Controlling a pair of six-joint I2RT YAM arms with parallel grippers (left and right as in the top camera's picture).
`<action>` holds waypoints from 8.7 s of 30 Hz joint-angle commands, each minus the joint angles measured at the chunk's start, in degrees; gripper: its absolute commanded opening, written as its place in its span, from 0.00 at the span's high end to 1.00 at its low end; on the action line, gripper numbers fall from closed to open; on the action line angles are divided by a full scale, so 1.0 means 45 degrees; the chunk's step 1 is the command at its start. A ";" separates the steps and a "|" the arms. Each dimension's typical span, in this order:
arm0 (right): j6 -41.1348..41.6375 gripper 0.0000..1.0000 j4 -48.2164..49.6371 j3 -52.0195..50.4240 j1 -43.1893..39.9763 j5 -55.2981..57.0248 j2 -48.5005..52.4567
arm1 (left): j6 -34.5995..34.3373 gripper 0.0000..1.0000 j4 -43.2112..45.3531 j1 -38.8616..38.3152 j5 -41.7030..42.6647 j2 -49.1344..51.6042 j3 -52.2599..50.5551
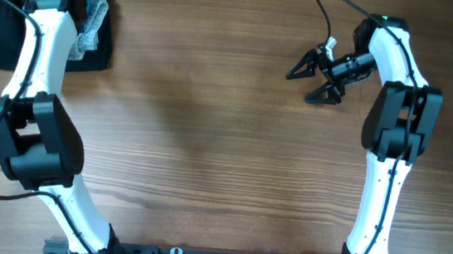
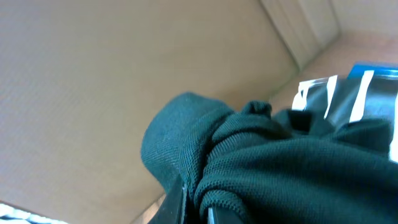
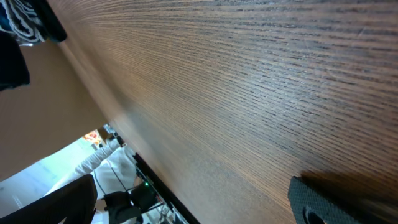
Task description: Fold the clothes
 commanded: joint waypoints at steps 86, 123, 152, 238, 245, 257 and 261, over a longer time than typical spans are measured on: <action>-0.0369 0.00 -0.0879 0.0000 0.0029 0.1127 0.0345 | 0.2424 0.96 0.2132 -0.1647 -0.1409 0.3041 0.4099; 0.0005 0.00 -0.0947 0.0000 0.0039 0.1073 0.0345 | -0.5081 0.89 -1.0195 0.1234 0.5445 0.4969 0.4080; 0.0058 0.00 -0.0073 0.0073 0.0015 0.3211 0.0340 | -0.7354 0.00 -1.2332 -0.1297 0.8238 -0.3167 0.4945; -0.0699 0.00 0.0874 0.7465 0.0253 0.3881 -0.1496 | -0.6917 0.00 -1.5091 -0.3303 1.1200 -1.5358 -0.6509; 0.0724 0.00 0.1234 0.7417 0.0253 0.7407 -0.1491 | -0.6912 0.00 -1.5096 -0.3303 1.1200 -1.5193 -0.6509; 0.0826 0.00 0.1423 0.7417 0.0243 0.7684 -0.1491 | -0.9345 0.00 -0.6853 -0.3342 1.2080 -1.4814 -0.7495; 0.0826 0.00 0.1428 0.7417 0.0243 0.7684 -0.1491 | -1.0996 0.00 -0.1103 -0.3361 1.2497 -1.4741 -0.9612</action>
